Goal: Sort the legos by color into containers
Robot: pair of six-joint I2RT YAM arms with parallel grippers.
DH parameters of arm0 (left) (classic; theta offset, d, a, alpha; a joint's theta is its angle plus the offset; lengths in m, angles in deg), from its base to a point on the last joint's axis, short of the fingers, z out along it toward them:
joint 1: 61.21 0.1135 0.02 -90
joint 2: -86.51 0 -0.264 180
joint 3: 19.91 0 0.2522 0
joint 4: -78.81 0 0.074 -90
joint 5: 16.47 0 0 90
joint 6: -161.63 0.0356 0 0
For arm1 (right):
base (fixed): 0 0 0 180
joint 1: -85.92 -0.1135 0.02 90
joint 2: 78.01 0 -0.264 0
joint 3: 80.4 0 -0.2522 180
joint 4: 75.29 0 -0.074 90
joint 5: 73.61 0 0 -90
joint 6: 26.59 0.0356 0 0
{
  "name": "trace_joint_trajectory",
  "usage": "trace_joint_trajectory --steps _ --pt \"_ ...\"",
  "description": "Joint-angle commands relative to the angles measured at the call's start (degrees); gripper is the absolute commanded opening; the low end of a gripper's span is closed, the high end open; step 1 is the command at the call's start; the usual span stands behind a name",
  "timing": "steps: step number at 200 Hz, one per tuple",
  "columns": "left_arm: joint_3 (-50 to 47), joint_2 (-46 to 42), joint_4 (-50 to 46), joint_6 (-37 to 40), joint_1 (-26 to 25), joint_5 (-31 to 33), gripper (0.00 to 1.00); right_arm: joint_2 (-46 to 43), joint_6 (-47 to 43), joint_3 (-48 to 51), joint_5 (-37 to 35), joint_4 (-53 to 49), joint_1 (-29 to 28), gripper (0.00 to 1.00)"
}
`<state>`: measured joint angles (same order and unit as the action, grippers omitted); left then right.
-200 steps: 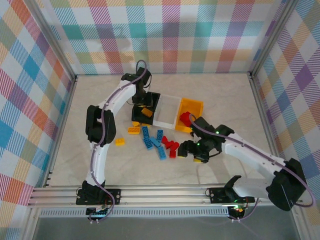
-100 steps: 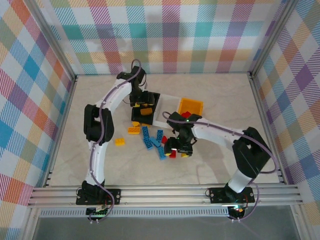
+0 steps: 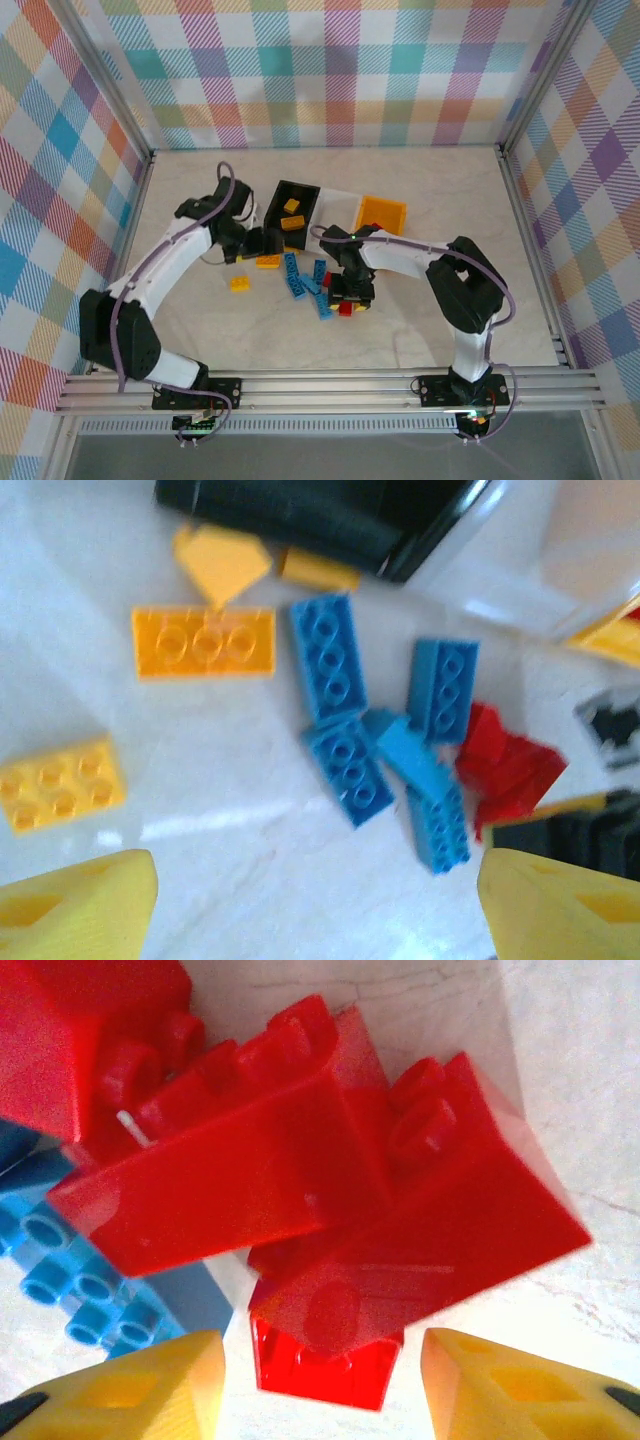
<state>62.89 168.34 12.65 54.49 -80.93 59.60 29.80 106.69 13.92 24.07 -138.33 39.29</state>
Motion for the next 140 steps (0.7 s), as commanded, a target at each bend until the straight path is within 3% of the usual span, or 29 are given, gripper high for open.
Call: trace_joint_trajectory --steps 1,59,116,140 --pt "-4.8 -5.7 -0.1 -1.3 0.0 -0.1 0.84 1.9 1.0 -2.4 -1.5 -1.4 -0.6 0.48" --pt "-9.6 -9.5 -1.6 0.3 0.1 1.8 0.89 0.4 0.9 -1.7 -2.9 -2.7 -0.8 0.30" --pt "-12.2 -8.5 1.4 -2.6 0.1 1.7 0.93 -10.4 0.2 -4.2 -5.2 -9.0 -0.4 0.27" --pt "-13.3 -8.0 2.4 -3.8 0.1 1.7 0.95 -13.6 -3.8 -9.3 -7.8 -13.3 3.9 0.28"
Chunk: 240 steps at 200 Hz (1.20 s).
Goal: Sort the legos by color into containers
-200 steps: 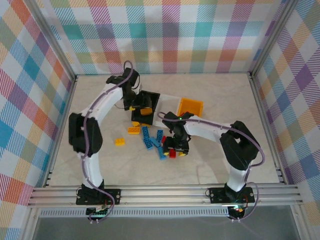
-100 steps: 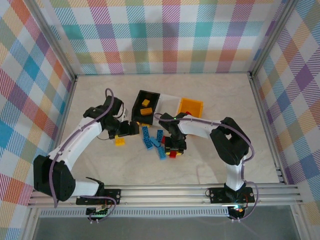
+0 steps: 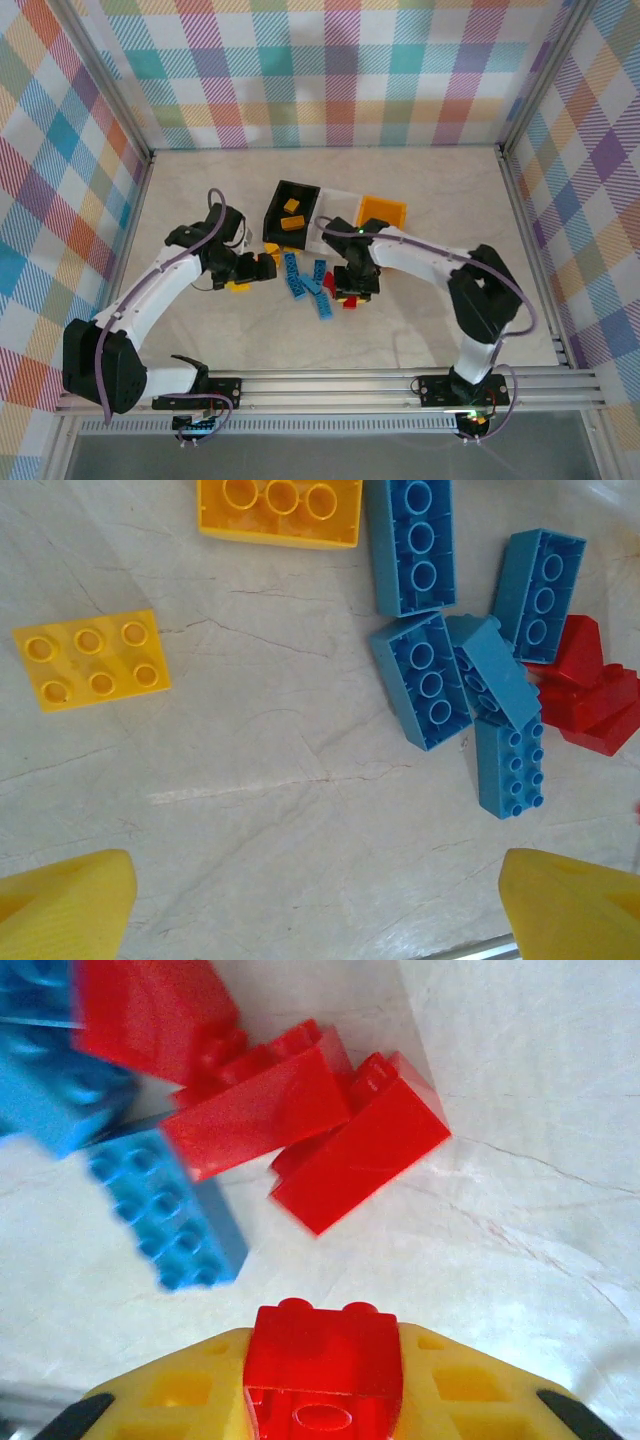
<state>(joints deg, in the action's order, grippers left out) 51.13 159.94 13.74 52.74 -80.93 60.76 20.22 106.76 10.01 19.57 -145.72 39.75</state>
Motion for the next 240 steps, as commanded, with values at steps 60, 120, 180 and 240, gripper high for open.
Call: trace_joint_trajectory --steps 60,120,180,240 --pt "-3.2 4.2 0.7 -3.0 1.9 4.2 1.00 2.7 -13.8 -17.6 -0.7 -6.7 20.5 0.28" --pt "-1.0 10.8 0.9 -0.4 8.0 4.6 1.00 17.5 -17.7 -27.0 0.1 -7.1 23.9 0.30" --pt "1.5 16.6 3.1 1.4 9.6 4.6 1.00 20.6 -18.3 -27.7 1.3 -7.5 24.1 0.48" --pt "4.5 24.1 4.8 3.4 10.7 5.2 0.91 1.7 -12.5 -14.2 4.6 -4.4 23.6 0.66"
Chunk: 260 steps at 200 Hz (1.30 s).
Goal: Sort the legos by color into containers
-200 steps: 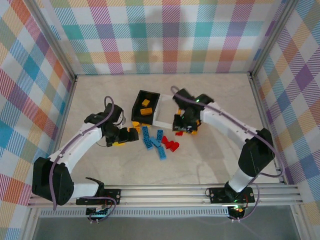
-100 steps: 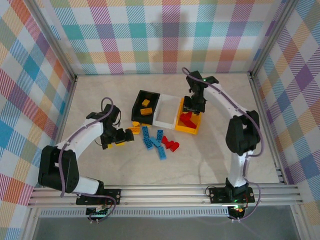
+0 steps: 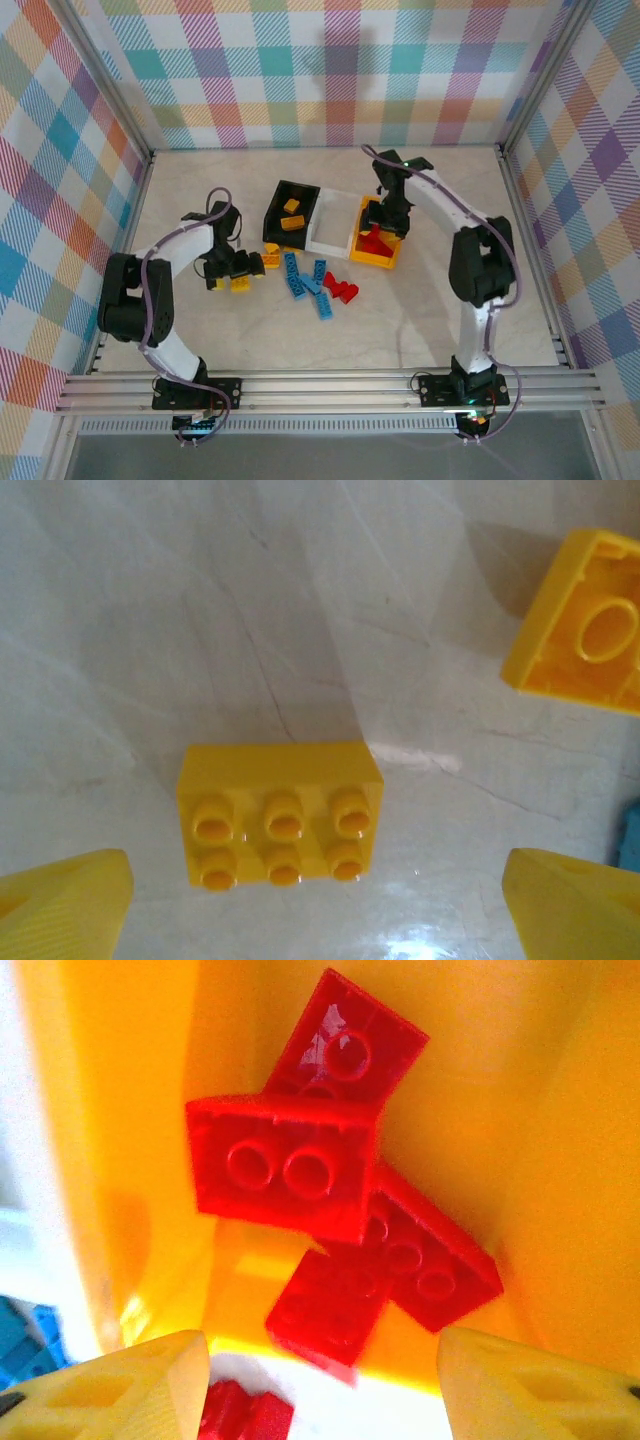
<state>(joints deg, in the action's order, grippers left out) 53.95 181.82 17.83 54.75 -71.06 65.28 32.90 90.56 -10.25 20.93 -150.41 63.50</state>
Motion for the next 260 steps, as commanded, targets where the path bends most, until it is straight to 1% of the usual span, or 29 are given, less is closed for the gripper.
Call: trace_joint_trajectory --steps 1,30,60,88,110,126,162,204,226,242,260 --pt "1.7 2.3 0.8 1.4 0.8 0.7 0.91 -11.3 3.8 6.5 3.3 0.4 -0.2 0.66" --pt "2.7 4.9 1.5 1.4 0.9 2.3 0.86 -21.0 7.2 16.7 5.2 2.5 -2.1 0.66" --pt "4.1 8.1 1.8 1.5 0.8 2.4 0.78 -27.0 9.5 23.6 5.6 3.6 -4.2 0.66" --pt "4.2 9.7 2.0 1.3 0.9 2.5 0.70 -28.6 11.0 26.6 6.0 4.7 -5.4 0.66" --pt "3.3 9.6 2.0 1.5 0.9 2.5 0.54 -28.0 11.3 26.4 5.9 5.6 -6.5 0.65" --pt "2.6 9.0 1.9 1.5 0.8 2.5 0.48 -26.6 11.2 25.5 5.9 6.0 -7.5 0.65" --pt "1.6 5.4 0.6 1.1 0.9 1.9 0.45 -22.5 10.5 22.7 5.6 6.0 -10.7 0.65" --pt "2.6 -4.7 -2.5 -1.1 0.9 -2.0 0.45 -19.1 11.1 22.1 6.1 7.6 -15.2 0.65" --pt "8.7 -6.5 -4.8 -2.1 0.9 -3.9 0.45 -18.2 10.9 22.1 5.3 8.0 -17.4 0.66" --pt "15.0 -4.6 -5.8 -3.1 0.9 -5.2 0.45 -17.8 11.2 22.8 5.4 8.4 -18.3 0.66" --pt "21.9 -0.3 -5.3 -4.9 0.8 -7.1 0.45 -18.2 11.9 23.9 5.7 9.4 -18.8 0.66"
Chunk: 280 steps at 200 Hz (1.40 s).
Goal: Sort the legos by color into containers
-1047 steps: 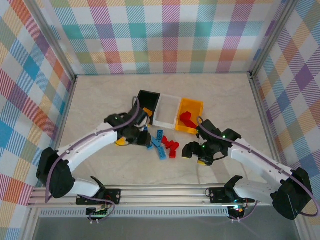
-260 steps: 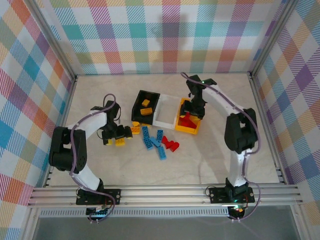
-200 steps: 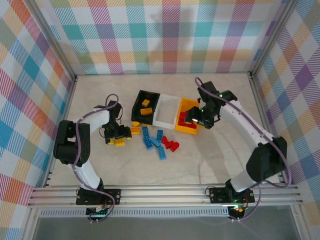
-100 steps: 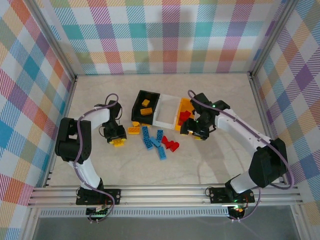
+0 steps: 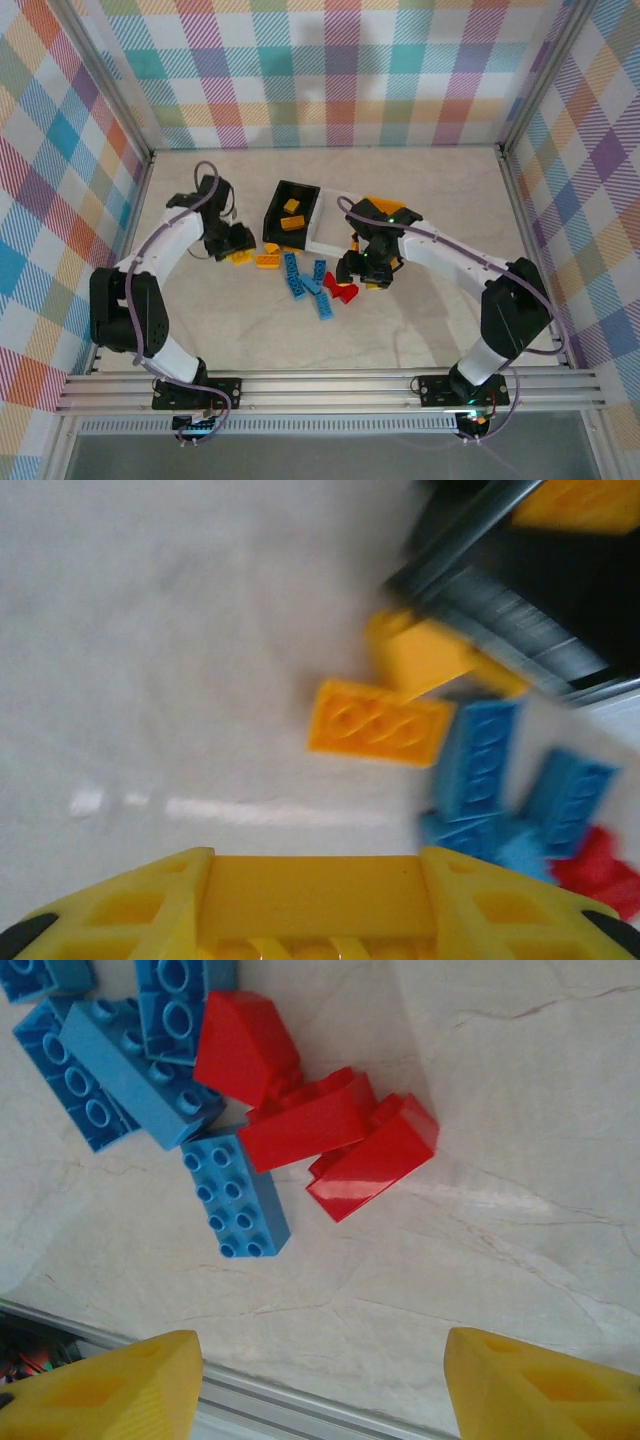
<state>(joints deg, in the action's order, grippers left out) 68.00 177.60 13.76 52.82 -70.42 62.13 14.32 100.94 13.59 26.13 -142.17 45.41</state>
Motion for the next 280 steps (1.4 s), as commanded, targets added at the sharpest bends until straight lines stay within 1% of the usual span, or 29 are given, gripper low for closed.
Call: trace_joint_trajectory --steps 1,27,66,125,173,196,225,251,280 --pt "8.2 4.2 -1.2 -3.1 0.1 -4.1 0.45 0.4 1.5 0.1 0.5 1.2 -0.7 0.66" --pt "17.4 11.6 -0.2 -6.4 -0.3 -6.6 0.45 -0.9 2.2 1.4 0.5 1.6 -1.2 0.66" --pt "30.4 22.3 -0.5 -9.3 -3.1 -6.8 0.45 -3.7 3.0 4.9 -0.2 1.6 -1.7 0.67" --pt "48.3 37.1 -4.6 -8.8 -6.6 -4.5 0.46 -5.1 3.4 6.8 -0.4 1.5 -1.7 0.67" --pt "59.3 46.2 -7.4 -8.5 -7.0 -4.2 0.49 -4.9 3.4 6.7 -0.5 1.4 -1.8 0.67" --pt "63.0 49.2 -7.9 -8.5 -7.1 -5.0 0.51 -4.3 3.2 6.9 -0.7 1.6 -1.9 0.68" --pt "65.8 50.8 -8.5 -8.1 -7.2 -6.1 0.62 -1.7 2.7 6.4 -0.4 1.8 -2.0 0.68" --pt "65.9 49.3 -9.2 -7.5 -7.3 -6.7 0.72 1.1 2.6 5.3 -0.3 2.5 -2.0 0.69" --pt "63.7 45.0 -10.1 -6.5 -7.3 -7.1 0.78 5.0 2.4 3.5 -0.1 3.4 -1.9 0.70"
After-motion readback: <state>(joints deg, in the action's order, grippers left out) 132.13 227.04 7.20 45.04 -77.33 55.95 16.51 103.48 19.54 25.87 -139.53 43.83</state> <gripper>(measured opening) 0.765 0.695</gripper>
